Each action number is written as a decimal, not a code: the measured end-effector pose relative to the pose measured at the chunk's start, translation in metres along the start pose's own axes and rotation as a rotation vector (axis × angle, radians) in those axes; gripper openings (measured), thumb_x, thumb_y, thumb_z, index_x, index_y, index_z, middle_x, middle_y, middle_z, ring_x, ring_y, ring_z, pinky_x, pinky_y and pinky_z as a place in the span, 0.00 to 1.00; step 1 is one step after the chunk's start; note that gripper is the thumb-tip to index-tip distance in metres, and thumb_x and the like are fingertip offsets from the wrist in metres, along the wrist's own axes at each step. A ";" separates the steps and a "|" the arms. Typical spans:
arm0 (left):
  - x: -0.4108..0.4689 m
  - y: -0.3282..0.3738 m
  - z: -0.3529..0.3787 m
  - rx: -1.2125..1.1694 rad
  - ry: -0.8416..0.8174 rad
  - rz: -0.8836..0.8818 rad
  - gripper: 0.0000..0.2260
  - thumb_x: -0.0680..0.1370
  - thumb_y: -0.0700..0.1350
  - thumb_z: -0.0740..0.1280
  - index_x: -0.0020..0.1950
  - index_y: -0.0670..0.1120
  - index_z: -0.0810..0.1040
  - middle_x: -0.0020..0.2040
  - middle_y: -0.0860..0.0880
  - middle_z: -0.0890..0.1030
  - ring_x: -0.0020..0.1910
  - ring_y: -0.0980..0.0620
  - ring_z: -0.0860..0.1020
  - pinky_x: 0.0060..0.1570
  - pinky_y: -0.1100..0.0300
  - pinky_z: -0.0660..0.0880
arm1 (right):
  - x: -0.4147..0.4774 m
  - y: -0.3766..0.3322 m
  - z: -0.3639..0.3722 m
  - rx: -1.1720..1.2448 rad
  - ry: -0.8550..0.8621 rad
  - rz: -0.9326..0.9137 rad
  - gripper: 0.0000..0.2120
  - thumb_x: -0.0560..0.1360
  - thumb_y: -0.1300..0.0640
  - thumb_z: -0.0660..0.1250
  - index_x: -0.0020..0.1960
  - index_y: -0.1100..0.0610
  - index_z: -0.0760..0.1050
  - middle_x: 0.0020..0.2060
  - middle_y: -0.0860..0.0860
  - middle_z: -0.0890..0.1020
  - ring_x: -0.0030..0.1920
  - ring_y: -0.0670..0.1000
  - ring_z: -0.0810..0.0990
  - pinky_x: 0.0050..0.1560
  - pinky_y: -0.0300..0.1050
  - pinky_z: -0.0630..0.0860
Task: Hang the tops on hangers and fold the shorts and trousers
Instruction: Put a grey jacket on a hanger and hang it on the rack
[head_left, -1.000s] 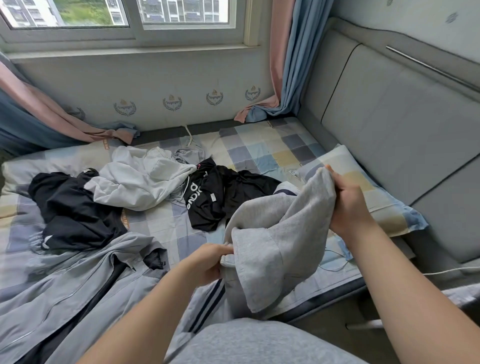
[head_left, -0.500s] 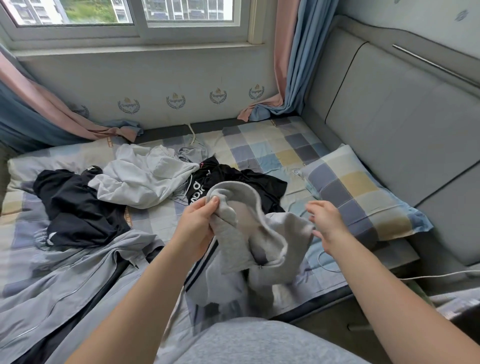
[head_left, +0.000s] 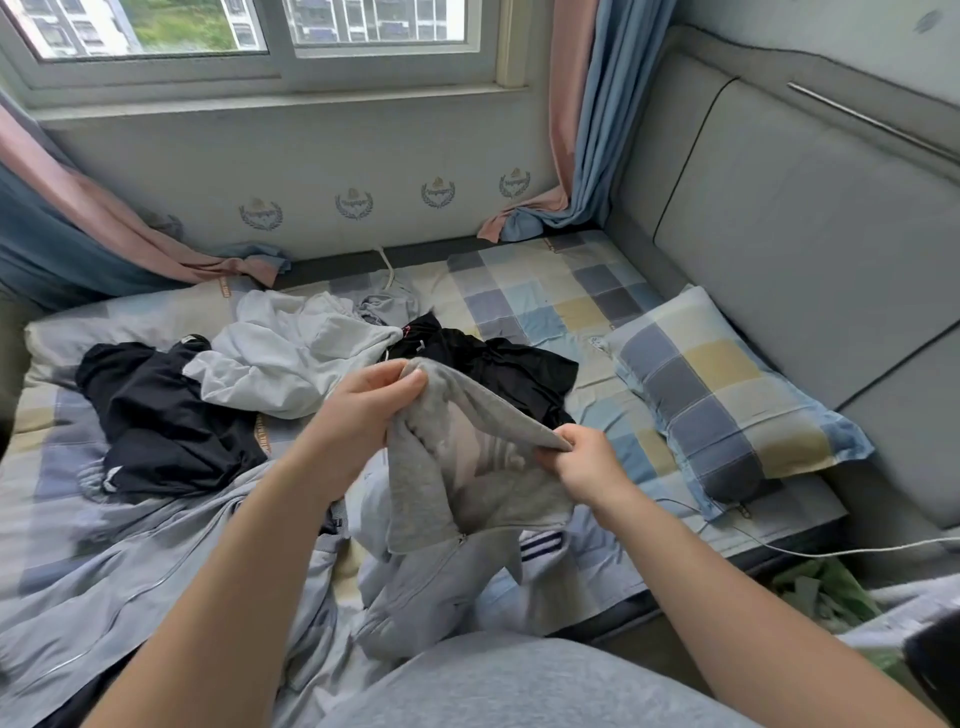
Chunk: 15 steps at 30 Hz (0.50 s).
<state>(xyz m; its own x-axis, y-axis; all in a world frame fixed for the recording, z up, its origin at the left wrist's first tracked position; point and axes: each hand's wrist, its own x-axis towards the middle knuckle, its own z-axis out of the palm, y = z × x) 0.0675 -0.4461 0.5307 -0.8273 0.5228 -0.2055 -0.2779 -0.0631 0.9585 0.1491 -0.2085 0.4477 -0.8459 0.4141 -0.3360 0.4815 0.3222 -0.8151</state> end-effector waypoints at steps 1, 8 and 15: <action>0.001 -0.005 -0.013 0.147 0.051 -0.036 0.07 0.82 0.41 0.65 0.51 0.40 0.81 0.45 0.41 0.79 0.42 0.46 0.78 0.42 0.56 0.76 | 0.002 0.002 -0.004 0.130 0.011 0.039 0.09 0.73 0.62 0.75 0.38 0.56 0.77 0.33 0.51 0.78 0.37 0.51 0.76 0.36 0.43 0.71; 0.004 -0.062 -0.037 0.294 0.475 -0.212 0.07 0.81 0.40 0.67 0.45 0.42 0.81 0.41 0.40 0.80 0.39 0.45 0.78 0.43 0.47 0.81 | 0.000 0.009 -0.012 0.660 -0.075 0.159 0.07 0.76 0.70 0.68 0.44 0.60 0.76 0.35 0.55 0.80 0.33 0.50 0.79 0.36 0.44 0.76; 0.008 -0.066 -0.043 -0.287 0.340 -0.401 0.06 0.81 0.40 0.65 0.52 0.39 0.81 0.37 0.44 0.84 0.30 0.52 0.83 0.28 0.63 0.79 | -0.002 0.014 -0.031 0.844 -0.313 0.166 0.10 0.76 0.60 0.65 0.46 0.60 0.86 0.42 0.57 0.87 0.39 0.53 0.86 0.40 0.45 0.84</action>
<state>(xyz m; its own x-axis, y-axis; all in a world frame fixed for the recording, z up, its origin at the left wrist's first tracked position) 0.0589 -0.4742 0.4571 -0.7273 0.2544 -0.6374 -0.6823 -0.1689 0.7113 0.1649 -0.1786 0.4515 -0.8637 0.1099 -0.4919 0.3791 -0.5016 -0.7776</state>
